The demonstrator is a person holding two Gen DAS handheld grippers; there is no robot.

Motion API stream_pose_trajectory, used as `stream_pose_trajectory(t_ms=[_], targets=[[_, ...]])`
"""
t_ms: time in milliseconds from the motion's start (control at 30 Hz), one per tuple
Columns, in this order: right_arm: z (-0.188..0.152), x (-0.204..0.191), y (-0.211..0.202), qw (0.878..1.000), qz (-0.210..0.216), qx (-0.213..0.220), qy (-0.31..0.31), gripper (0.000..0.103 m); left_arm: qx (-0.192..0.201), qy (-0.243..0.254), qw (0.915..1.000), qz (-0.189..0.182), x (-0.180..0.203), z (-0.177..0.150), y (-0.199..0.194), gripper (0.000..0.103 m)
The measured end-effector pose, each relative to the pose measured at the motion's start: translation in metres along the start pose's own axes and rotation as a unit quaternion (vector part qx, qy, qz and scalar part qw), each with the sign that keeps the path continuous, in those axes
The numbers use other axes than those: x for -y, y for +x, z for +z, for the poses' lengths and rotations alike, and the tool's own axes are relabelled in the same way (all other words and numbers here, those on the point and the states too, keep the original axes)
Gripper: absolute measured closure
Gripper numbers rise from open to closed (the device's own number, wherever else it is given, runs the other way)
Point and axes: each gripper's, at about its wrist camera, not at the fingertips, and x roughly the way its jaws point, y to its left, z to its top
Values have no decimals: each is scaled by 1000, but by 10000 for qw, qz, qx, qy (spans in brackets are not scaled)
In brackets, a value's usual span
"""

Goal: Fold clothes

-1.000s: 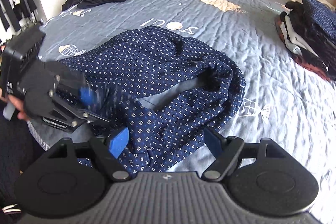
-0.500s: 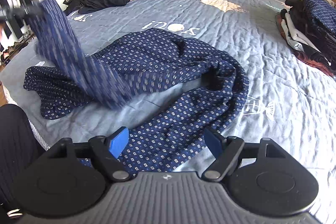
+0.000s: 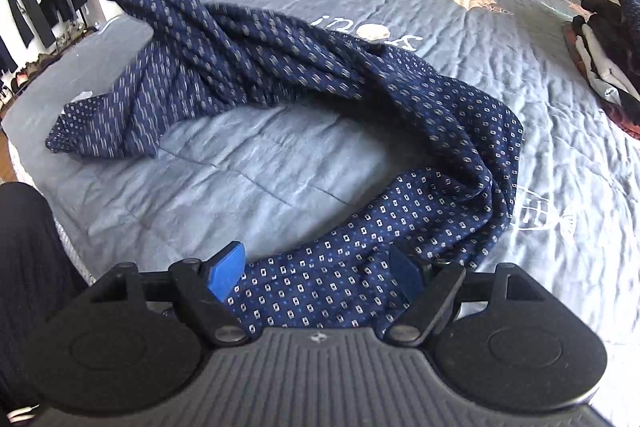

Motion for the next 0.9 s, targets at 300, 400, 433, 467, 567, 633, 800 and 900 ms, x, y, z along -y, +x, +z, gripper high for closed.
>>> stream_pose_trajectory(t_ms=[300,400,433,467,567,633,800,900], targets=[[20,3,12,9998,-2,146,107,25,-1267,202,9902,-548,27,-78,38,100],[28,12,15,9996,-110,197,182,25,-1563,76,9824,-1021,32,-101,38,92],[32,16,17,9993,-158,217,259,25,-1523,0,9814,-1171,35,-104,36,79],[35,22,20,9988,-185,239,375,25,-1419,-48,9813,-1303,39,-106,34,68],[48,38,34,9955,-125,382,862,25,-1202,59,9795,-1617,58,-112,30,27],[59,44,47,9925,92,437,1142,25,-1154,159,9778,-1744,68,-117,30,27],[87,45,83,9695,1215,310,2104,25,-1379,110,9752,-1730,84,-139,38,27],[99,35,100,9585,1643,172,2321,25,-1513,170,9732,-1725,92,-154,39,27]])
